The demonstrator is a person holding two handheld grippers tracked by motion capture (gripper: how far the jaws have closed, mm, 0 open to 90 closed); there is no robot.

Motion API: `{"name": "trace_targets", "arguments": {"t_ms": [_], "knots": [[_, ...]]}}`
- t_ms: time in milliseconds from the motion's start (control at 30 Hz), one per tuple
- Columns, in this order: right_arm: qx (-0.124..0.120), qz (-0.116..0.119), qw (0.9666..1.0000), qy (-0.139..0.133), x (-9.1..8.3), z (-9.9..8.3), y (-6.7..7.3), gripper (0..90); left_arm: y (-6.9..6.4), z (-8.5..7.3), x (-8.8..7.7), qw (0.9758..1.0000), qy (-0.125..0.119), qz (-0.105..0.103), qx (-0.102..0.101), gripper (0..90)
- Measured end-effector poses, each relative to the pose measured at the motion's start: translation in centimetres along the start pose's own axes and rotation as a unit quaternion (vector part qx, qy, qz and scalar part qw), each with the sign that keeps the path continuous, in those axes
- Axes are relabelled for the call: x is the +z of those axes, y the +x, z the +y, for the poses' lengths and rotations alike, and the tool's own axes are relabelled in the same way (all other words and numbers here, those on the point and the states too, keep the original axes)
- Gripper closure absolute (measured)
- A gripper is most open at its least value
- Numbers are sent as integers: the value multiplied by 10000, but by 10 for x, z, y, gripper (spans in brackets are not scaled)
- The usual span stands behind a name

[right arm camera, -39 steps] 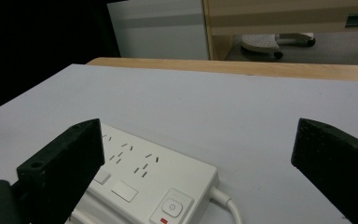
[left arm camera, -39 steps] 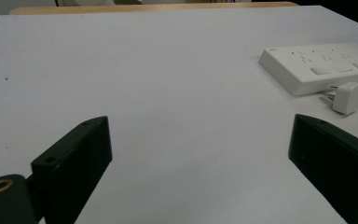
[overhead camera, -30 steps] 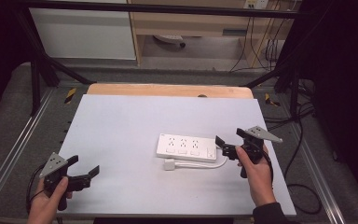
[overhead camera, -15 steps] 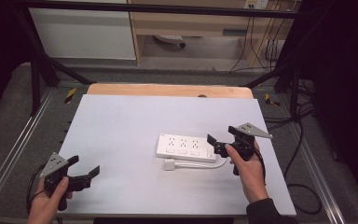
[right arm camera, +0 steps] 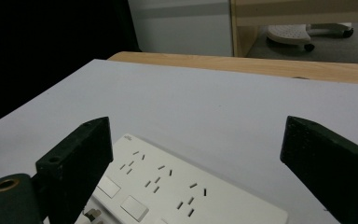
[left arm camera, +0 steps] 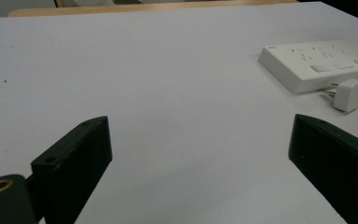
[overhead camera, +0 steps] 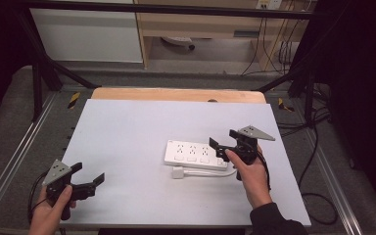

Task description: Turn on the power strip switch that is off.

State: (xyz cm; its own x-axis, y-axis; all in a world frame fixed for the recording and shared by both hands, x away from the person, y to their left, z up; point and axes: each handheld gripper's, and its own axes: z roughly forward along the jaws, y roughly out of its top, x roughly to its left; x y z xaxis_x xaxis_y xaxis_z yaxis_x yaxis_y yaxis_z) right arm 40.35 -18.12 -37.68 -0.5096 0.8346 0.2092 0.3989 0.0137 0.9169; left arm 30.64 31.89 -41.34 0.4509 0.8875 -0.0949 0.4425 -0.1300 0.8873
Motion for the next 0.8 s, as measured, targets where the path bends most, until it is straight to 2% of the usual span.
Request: {"name": "trace_targets", "arguments": {"t_ms": [200, 433, 533, 633, 667, 700, 800], "knots": [[-77, 62, 9999, 65, 7, 0, 9, 105, 0, 0, 0, 10000, 14, 8, -5, 61], [-120, 60, 9998, 175, 13, -1, 12, 127, 1, 0, 0, 10000, 9, 6, -2, 61], [-149, 52, 9997, 196, 16, -1, 14, 177, 0, 0, 0, 10000, 8, -5, -8, 61], [-222, 88, 9995, 207, 17, 0, 17, 269, 0, 0, 0, 10000, 5, -1, 1, 61], [-222, 88, 9995, 207, 17, 0, 17, 269, 0, 0, 0, 10000, 5, -1, 1, 61], [-304, 91, 9993, 210, 19, 0, 19, 347, 0, 0, 0, 10000, 12, 1, -6, 61], [-391, 77, 9990, 214, 20, -1, 23, 471, 0, 0, 0, 10000, 18, 0, 26, 61]]}}
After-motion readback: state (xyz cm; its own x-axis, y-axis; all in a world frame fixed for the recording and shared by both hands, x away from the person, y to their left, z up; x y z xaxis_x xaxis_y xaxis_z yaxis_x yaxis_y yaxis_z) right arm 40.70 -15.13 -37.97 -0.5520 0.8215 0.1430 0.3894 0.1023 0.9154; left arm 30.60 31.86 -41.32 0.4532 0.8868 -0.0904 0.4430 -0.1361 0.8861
